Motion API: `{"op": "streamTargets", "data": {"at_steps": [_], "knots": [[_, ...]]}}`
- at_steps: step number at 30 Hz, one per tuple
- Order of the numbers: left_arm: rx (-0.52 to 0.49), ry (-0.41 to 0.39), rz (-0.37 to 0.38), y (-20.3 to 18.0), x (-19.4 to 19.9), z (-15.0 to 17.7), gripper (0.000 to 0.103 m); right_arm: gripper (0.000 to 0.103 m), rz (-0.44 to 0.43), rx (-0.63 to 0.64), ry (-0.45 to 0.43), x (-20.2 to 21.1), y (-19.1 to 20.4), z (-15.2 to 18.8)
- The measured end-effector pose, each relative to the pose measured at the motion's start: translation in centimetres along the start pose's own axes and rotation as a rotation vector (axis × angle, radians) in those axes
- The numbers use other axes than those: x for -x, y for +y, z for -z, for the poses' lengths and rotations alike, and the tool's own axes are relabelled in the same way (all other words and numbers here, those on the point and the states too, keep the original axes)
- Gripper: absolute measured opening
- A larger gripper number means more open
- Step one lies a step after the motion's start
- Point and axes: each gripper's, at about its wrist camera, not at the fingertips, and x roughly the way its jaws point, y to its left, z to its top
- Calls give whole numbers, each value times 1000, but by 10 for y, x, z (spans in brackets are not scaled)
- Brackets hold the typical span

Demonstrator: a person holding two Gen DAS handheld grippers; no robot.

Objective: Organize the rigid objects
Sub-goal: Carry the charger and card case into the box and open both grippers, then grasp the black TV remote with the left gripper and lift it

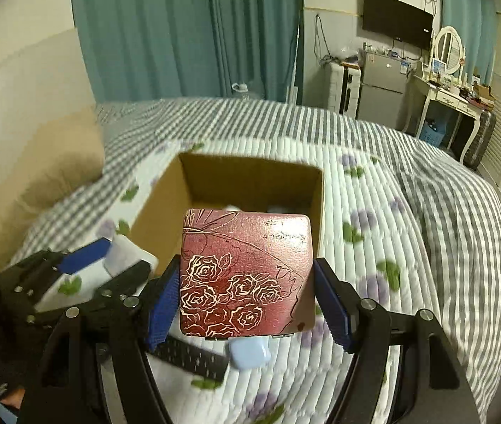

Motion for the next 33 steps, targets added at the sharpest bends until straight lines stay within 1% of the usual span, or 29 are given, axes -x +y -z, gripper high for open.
{"op": "streamTargets", "data": {"at_steps": [4, 6, 11, 16, 19, 25, 26, 27, 28, 30, 32, 33], "knots": [[9, 6, 5, 5, -20, -25, 54, 70, 9, -10, 10, -15, -5, -16], [-1, 19, -18, 6, -32, -31, 54, 70, 10, -25, 27, -30, -9, -21], [-10, 62, -35, 8, -63, -26, 55, 70, 13, -43, 81, -66, -21, -18], [-22, 86, -44, 7, -81, -17, 55, 70, 11, -58, 107, -92, -28, -12], [-21, 89, -41, 6, -85, -17, 55, 70, 18, -56, 106, -96, -29, -12], [-35, 84, -41, 1, -87, -19, 55, 71, 4, -71, 74, -94, -35, -20], [-30, 94, -41, 1, -85, -19, 57, 71, 0, -76, 73, -91, -35, -22], [-26, 98, -37, 1, -83, -19, 58, 76, -4, -87, 59, -88, -36, -23], [-24, 93, -33, 1, -81, -19, 61, 84, 0, -91, 40, -83, -37, -24], [-24, 69, -43, 0, -70, -20, 87, 87, 10, -84, 9, -71, -36, -26], [-29, 36, -63, -1, -55, -21, 95, 88, 21, -72, -14, -57, -36, -27], [-33, 23, -73, -2, -45, -21, 95, 90, 26, -66, -19, -51, -36, -28]]}}
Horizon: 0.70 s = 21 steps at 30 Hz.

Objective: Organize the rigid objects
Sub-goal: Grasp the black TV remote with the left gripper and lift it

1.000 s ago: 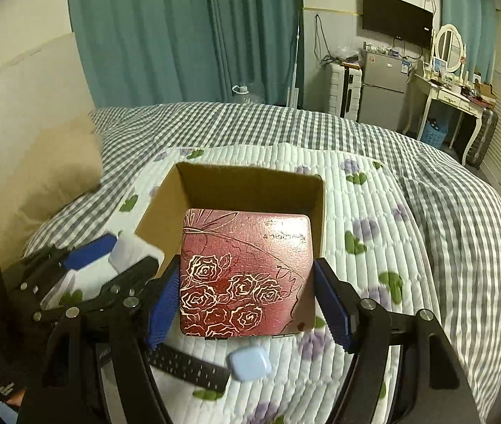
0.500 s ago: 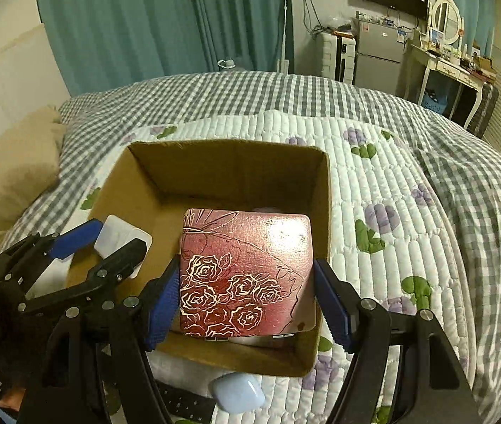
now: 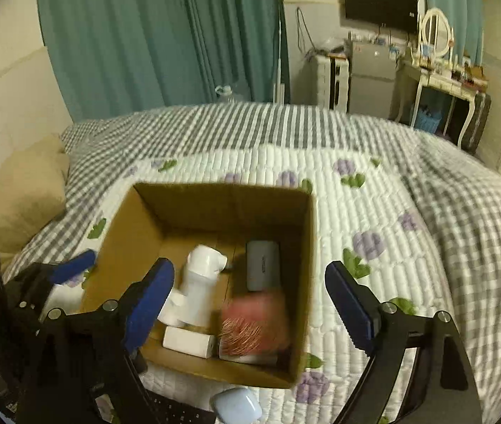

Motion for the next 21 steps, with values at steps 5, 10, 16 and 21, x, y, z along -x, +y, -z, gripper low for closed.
{"op": "streamTargets", "data": {"at_steps": [5, 10, 16, 21], "knots": [[-4, -53, 2, 6, 46, 3, 102, 95, 35, 50, -32, 39, 4, 4], [-18, -83, -11, 9, 79, 14, 103, 95, 50, 98, -16, 74, 11, 25], [-45, -65, 11, 10, 94, 45, 103, 95, 29, 131, 23, 97, 17, 66], [-105, 42, 1, 7, 59, 81, 103, 95, 24, 129, 103, 73, 13, 102]]}}
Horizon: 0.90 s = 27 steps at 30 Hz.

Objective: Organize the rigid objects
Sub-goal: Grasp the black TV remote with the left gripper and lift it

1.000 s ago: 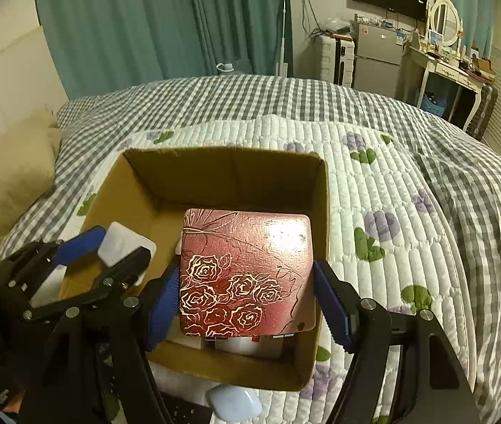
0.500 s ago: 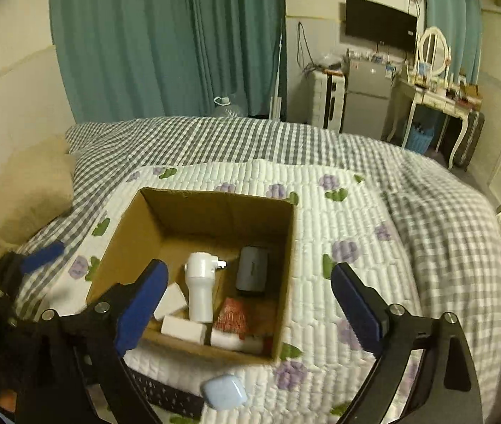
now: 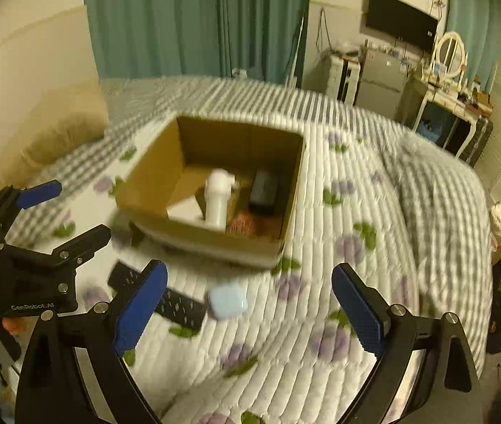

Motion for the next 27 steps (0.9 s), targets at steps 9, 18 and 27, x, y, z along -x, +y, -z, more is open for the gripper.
{"op": "streamTargets", "data": {"at_steps": [9, 18, 27], "knots": [[-108, 181, 10, -20, -54, 45, 103, 95, -12, -76, 179, -73, -9, 40], [-359, 282, -11, -58, -81, 68, 103, 95, -13, -110, 192, -75, -14, 45], [-530, 318, 122, -88, -107, 67, 79, 95, -15, -159, 229, -83, -24, 47]]}}
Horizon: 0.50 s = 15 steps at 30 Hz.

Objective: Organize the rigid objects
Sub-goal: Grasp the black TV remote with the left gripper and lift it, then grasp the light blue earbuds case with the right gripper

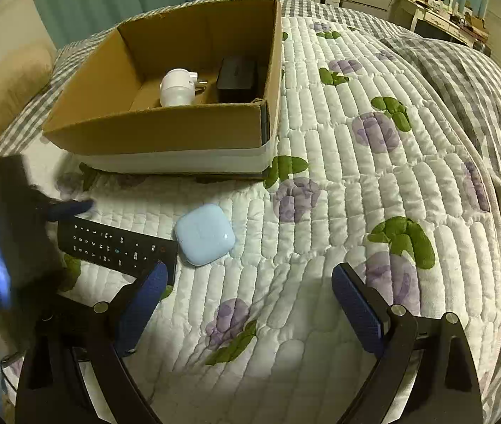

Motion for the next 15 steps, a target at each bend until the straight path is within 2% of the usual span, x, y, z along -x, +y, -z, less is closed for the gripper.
{"op": "streamTargets", "data": {"at_steps": [1, 3, 6, 9, 13, 14, 15], "knots": [[-16, -1, 26, -1, 2, -1, 74, 95, -3, -2, 0, 0, 0, 0], [-31, -5, 29, -1, 9, -2, 57, 95, -5, -3, 1, 0, 0, 0], [-13, -20, 40, 5, 24, 2, 42, 95, -15, -9, -8, 2, -1, -1], [92, -55, 84, 21, 41, 8, 40, 95, -25, -22, -18, 3, -2, -3], [190, -124, 85, 35, 69, 18, 38, 95, -20, 1, -14, -1, 3, -7], [228, -144, 82, 40, 77, 20, 33, 95, -16, 18, -9, -4, 7, -10], [250, -154, 67, 41, 83, 20, 21, 95, -13, 31, -6, -7, 10, -12]]}}
